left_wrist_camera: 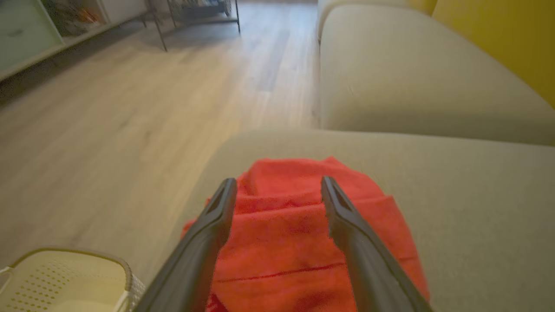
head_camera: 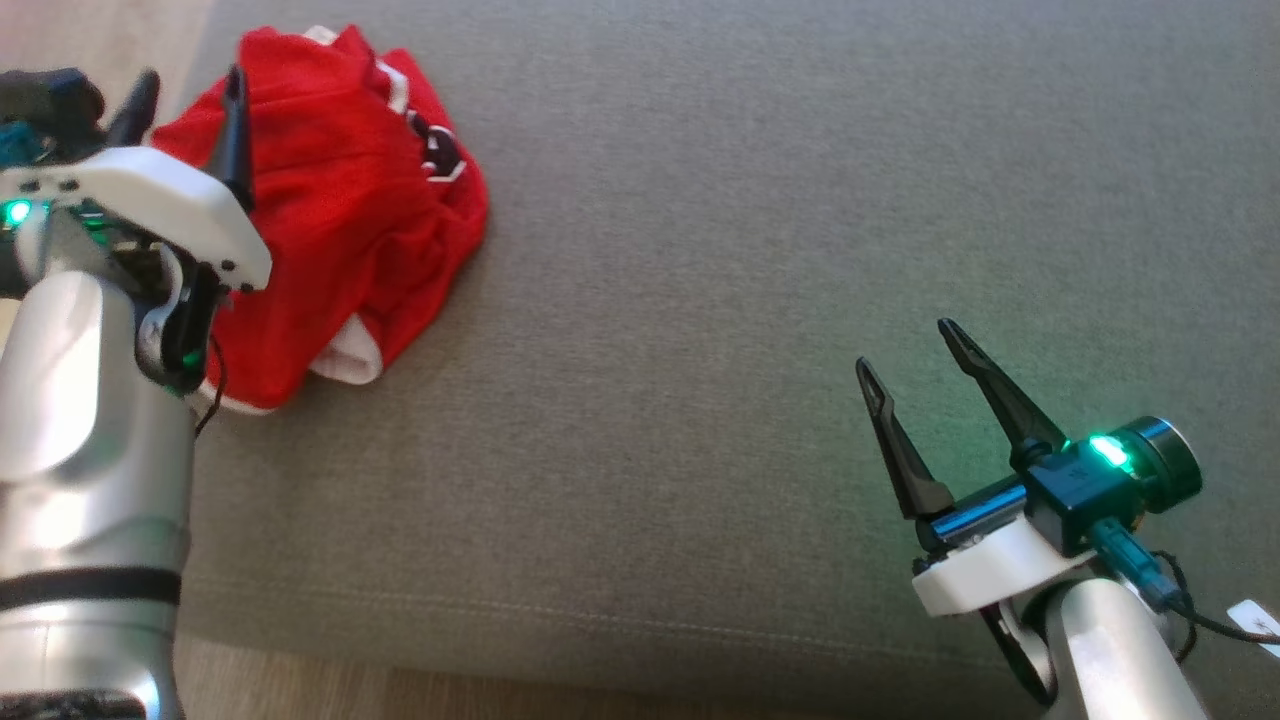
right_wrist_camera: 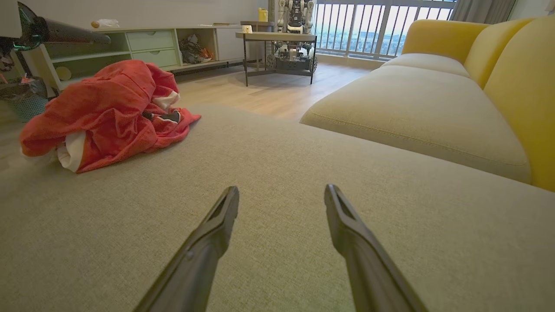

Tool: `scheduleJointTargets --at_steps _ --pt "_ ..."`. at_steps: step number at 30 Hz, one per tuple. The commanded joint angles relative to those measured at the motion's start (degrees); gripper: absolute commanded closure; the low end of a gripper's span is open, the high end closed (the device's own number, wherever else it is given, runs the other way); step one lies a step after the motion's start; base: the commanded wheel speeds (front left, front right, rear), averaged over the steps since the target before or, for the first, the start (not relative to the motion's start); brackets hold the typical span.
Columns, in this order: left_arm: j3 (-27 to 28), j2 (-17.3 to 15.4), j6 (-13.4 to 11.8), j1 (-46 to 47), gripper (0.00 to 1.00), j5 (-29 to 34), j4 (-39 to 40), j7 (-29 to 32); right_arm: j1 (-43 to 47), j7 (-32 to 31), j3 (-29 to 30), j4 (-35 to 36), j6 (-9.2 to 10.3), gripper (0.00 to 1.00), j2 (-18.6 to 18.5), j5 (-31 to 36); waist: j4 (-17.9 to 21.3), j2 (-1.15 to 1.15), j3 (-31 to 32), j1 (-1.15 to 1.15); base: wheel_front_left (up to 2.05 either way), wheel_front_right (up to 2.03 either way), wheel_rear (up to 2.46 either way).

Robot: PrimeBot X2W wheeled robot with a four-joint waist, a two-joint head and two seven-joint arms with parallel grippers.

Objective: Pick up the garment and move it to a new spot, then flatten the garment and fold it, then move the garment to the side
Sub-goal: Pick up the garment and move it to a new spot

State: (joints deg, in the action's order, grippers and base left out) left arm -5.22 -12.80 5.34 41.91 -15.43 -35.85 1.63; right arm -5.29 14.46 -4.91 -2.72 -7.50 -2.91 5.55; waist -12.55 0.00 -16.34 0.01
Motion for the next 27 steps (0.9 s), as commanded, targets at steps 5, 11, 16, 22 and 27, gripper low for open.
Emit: scheduleJointTargets --at_steps 5,11,16,22,27 --pt "-0.2 -4.1 1.3 5.5 0.00 -1.4 -7.3 7.2 -2.5 0.5 -1.8 2.2 0.01 0.00 0.0 0.4 2.0 0.00 -1.9 -0.01 0.00 0.00 0.00" --pt "-1.9 -4.3 1.8 7.7 0.00 -2.9 -14.9 11.0 -3.4 0.5 -1.7 2.4 0.01 0.00 0.0 1.0 3.0 0.00 -3.9 -0.01 0.00 0.00 0.00" --pt "-3.4 -3.3 2.0 8.1 0.00 -3.6 -18.1 8.8 -3.7 0.5 -1.3 3.0 0.01 0.00 0.0 1.3 2.5 0.00 -5.9 -0.01 0.00 0.00 0.00" --pt "-6.2 -2.6 2.1 8.3 1.00 -6.3 -19.5 2.4 -5.0 0.5 -1.6 3.0 0.01 0.00 0.0 1.4 2.0 0.00 -7.5 -0.01 0.00 0.00 0.00" --pt "-8.3 -4.2 2.1 9.1 1.00 -7.8 -17.1 -6.5 -5.0 0.5 -2.0 2.2 0.01 0.00 0.0 0.8 1.4 0.00 -6.0 -0.01 0.00 0.00 0.00"
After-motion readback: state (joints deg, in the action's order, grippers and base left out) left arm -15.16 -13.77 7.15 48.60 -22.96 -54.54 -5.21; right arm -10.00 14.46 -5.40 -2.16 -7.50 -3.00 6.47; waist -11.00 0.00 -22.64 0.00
